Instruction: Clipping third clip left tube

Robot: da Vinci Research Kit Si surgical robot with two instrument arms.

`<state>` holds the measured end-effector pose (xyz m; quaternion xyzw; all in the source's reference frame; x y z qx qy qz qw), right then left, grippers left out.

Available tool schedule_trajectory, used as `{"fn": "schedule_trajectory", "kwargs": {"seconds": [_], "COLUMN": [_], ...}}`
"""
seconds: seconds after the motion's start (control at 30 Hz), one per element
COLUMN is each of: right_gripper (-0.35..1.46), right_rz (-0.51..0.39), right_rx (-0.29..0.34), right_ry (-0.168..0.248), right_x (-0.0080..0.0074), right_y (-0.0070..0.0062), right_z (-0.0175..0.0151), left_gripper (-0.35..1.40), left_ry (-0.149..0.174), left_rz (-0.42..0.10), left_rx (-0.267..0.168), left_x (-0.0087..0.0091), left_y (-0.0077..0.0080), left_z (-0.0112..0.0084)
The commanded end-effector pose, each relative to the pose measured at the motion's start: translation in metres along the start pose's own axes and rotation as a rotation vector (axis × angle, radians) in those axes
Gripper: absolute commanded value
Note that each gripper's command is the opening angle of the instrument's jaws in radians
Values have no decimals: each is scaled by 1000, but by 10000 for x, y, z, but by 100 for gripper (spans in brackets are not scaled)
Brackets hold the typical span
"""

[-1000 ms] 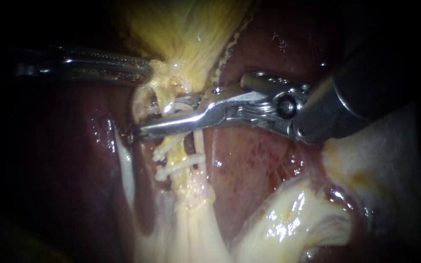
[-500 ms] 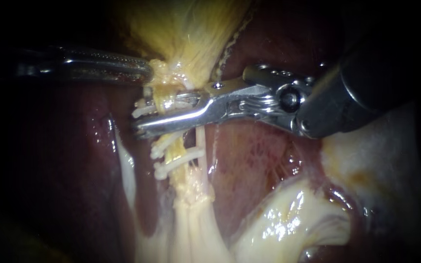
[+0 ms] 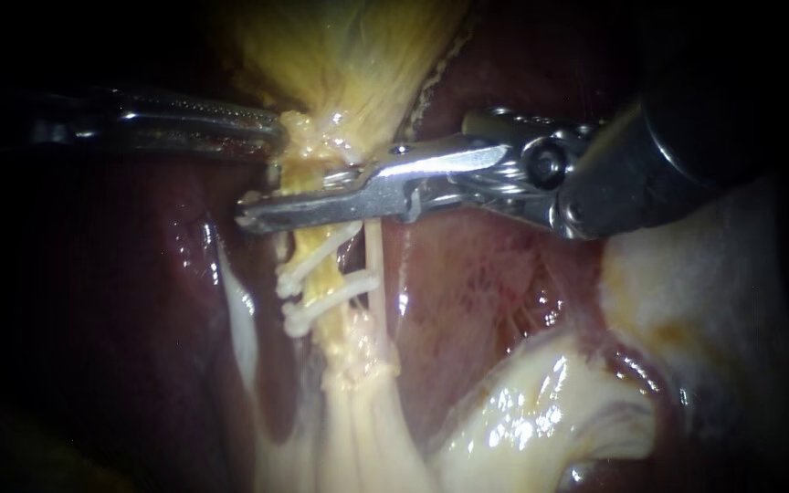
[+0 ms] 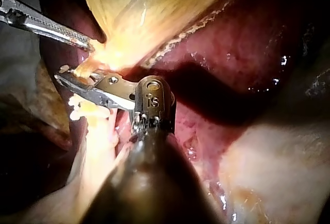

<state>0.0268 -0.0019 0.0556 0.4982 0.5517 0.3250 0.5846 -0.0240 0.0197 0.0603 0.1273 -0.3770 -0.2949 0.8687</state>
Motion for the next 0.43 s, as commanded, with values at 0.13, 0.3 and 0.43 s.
{"fn": "schedule_trajectory", "kwargs": {"seconds": [0.13, 0.3, 0.43], "right_gripper": [-35, -35, -35], "right_rz": [-4, -5, -5], "right_rx": [-3, -3, -3], "right_ry": [1, 1, 0], "right_x": [-4, -5, -5], "right_y": [4, 5, 5], "right_z": [-2, -2, -3], "left_gripper": [-35, -35, -35], "left_ry": [0, 0, 0], "left_rz": [0, 0, 0], "left_rx": [0, 0, 0], "left_x": [0, 0, 0], "left_y": [0, 0, 0], "left_z": [0, 0, 0]}}
